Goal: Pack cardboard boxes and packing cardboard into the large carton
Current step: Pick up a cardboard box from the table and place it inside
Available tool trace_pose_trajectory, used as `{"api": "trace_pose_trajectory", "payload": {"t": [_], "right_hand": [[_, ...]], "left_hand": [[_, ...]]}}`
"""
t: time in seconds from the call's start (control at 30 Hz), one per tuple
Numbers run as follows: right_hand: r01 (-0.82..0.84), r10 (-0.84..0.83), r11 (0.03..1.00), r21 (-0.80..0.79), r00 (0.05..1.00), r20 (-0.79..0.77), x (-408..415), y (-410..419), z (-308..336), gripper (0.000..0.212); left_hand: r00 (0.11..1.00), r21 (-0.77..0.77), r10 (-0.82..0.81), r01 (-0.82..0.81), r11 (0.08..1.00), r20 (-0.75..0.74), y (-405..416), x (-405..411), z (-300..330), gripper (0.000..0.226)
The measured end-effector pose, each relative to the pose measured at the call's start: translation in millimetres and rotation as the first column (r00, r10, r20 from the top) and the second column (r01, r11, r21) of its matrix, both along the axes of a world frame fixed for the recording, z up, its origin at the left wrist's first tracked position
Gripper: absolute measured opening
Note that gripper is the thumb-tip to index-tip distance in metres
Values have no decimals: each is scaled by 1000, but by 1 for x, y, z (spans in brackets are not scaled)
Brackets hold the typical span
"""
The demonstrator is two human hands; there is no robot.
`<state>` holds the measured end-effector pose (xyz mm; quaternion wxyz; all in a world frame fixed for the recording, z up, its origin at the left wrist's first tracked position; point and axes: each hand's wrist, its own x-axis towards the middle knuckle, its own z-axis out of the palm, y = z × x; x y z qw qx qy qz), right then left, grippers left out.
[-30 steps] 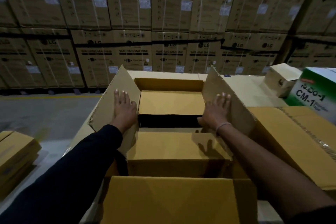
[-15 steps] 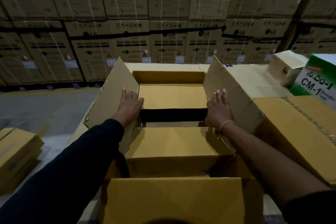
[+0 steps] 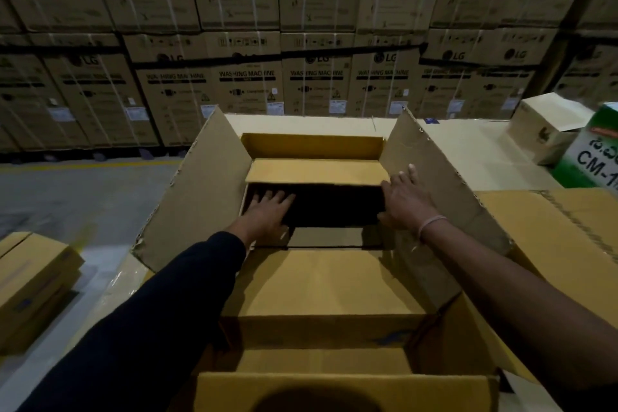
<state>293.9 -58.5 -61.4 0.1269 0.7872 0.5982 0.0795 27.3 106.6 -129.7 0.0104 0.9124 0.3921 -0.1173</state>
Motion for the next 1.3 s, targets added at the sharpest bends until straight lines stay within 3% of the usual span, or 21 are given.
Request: {"api": "trace_pose_trajectory", "payload": {"t": [0.13, 0.2, 0.33, 0.53, 0.7, 0.9, 1.0, 1.1, 1.2, 1.3], "right_hand": [[113, -25, 959, 261, 949, -315, 0, 4, 3, 102], [154, -55, 950, 273, 939, -339, -2, 5, 3, 105], [150, -124, 983, 104, 968, -216, -5, 4, -7, 94], [30, -31, 999, -13, 996, -86, -6, -7, -25, 75], [38, -67, 992, -119, 966, -252, -12, 8, -49, 76], [27, -206, 939, -344, 843, -496, -26, 21, -81, 100], [76, -244, 953, -293, 767, -594, -29, 23, -69, 93], [159, -244, 970, -186, 655, -715, -26, 23, -37, 68], [218, -263, 963, -160, 618, -740, -16, 16, 5, 50], [196, -291, 956, -216, 592, -751, -7, -3, 52, 42]], "left_hand": [[983, 96, 13, -31, 995, 185, 28, 15, 18, 98], [968, 131, 7, -41, 990, 250, 46, 26, 29, 105], [956, 138, 51, -94, 986, 287, 83, 61, 52, 100], [938, -14, 153, -157, 988, 310, 121, 102, 61, 105], [915, -32, 172, -172, 984, 366, 130, 109, 50, 107], [945, 25, 103, -116, 993, 309, 132, 90, 48, 96], [941, 32, 87, -102, 994, 326, 129, 78, 51, 89], [918, -64, 134, -119, 991, 374, 125, 70, 65, 87], [883, -302, 252, -135, 944, 396, 124, 66, 93, 80], [909, -463, 307, -151, 873, 282, 125, 54, 121, 73]]}}
